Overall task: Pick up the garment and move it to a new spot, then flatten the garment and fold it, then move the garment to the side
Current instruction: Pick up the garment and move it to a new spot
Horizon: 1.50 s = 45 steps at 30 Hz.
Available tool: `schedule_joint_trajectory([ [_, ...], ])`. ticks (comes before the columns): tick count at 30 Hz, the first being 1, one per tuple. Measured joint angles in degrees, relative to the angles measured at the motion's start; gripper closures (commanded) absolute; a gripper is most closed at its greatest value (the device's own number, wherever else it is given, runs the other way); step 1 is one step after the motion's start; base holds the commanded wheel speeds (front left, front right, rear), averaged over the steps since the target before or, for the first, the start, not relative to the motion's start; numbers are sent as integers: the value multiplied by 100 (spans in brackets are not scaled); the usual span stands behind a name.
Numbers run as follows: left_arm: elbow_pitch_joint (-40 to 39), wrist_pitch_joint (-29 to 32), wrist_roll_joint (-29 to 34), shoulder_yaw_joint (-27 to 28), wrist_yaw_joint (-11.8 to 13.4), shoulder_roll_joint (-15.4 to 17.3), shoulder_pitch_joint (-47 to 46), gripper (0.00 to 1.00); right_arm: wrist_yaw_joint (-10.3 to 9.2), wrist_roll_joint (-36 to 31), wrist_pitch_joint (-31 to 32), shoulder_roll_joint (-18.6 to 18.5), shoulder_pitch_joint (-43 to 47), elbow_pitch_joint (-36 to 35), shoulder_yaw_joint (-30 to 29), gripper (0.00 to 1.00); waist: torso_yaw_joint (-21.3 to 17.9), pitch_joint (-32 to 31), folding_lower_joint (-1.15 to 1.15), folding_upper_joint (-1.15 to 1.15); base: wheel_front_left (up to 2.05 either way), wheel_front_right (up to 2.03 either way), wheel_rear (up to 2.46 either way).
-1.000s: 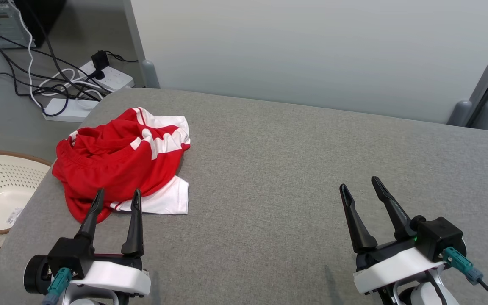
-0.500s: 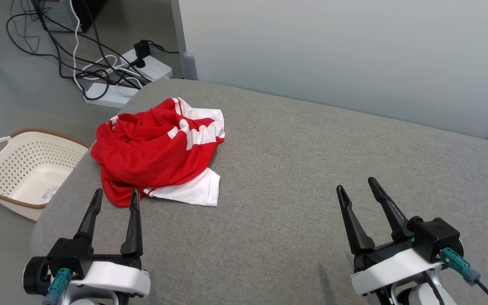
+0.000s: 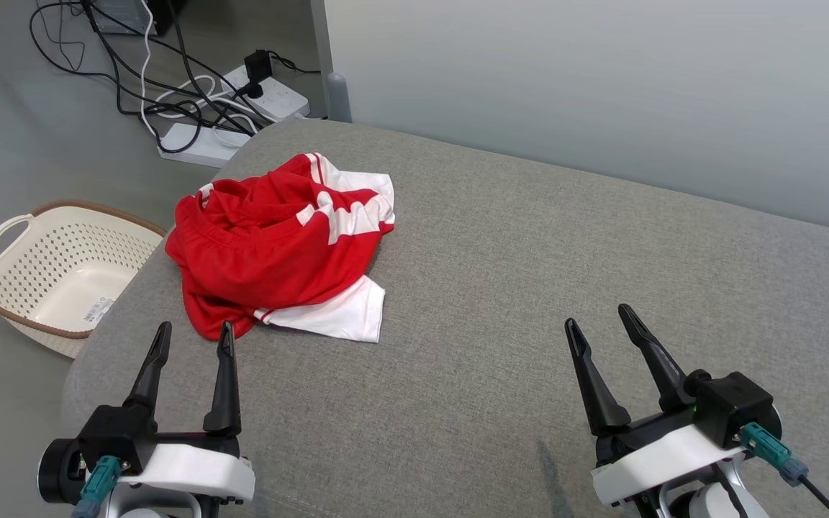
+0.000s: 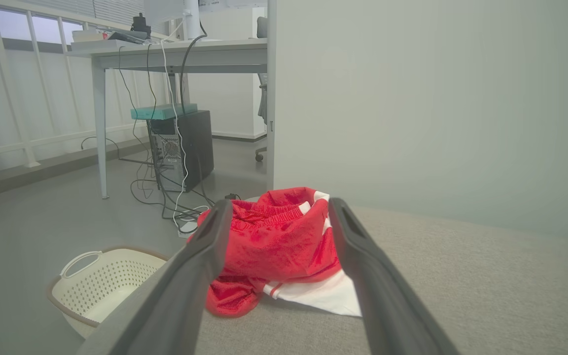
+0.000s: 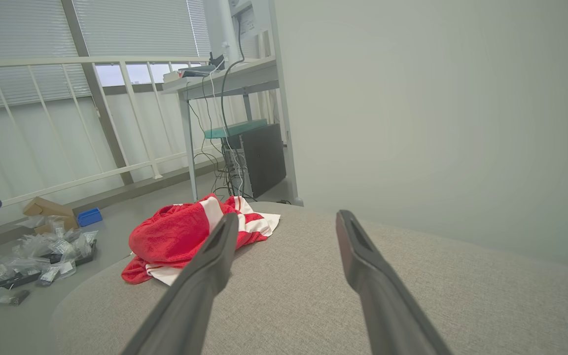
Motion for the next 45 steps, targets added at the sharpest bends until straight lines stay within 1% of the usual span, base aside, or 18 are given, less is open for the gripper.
schedule_joint_trajectory([
  [2,0,0,-5,0,12,2,0,0,0,-4,0,0,0,3,2,0,-25,9,0,0,0,0,0],
  [5,-1,0,-19,-11,112,1,0,0,0,-25,0,-1,-1,10,23,0,-92,25,0,0,0,0,0],
  [7,-1,0,-58,-7,136,2,-1,0,0,-51,0,-1,-2,11,45,0,-143,51,0,0,0,0,0],
  [12,-98,0,-177,38,213,0,-30,0,0,-111,0,-1,-11,10,52,0,-256,218,0,0,0,0,0],
  [15,-138,0,-275,86,318,-2,-86,0,0,-108,0,-14,-24,13,65,0,-319,388,0,0,0,0,0],
  [21,-269,-1,-464,200,502,-13,-513,0,0,-122,0,-219,-333,-10,134,0,-433,839,0,0,0,0,0],
  [28,-215,-2,-468,403,506,-59,-1101,0,0,-186,0,-379,-655,-32,171,0,-573,1398,0,0,0,0,0],
  [31,-53,-10,-464,487,470,-86,-1399,0,0,-236,0,-445,-743,-35,174,0,-632,1595,0,0,0,0,0],
  [35,390,-33,-393,566,250,-93,-1842,0,0,-292,0,-521,-860,-35,170,0,-689,1821,0,0,0,0,0],
  [38,916,-33,-386,625,96,-118,-2228,0,0,-354,0,-578,-934,-35,174,0,-702,1962,0,0,0,0,0],
  [41,1386,-33,-382,735,-7,-118,-2614,0,0,-360,0,-661,-1020,-35,190,0,-700,2080,0,0,0,0,0],
  [45,2116,-33,-337,758,-58,-114,-3054,0,0,-360,-1,-720,-1124,-33,234,0,-684,2206,0,0,0,0,0],
])
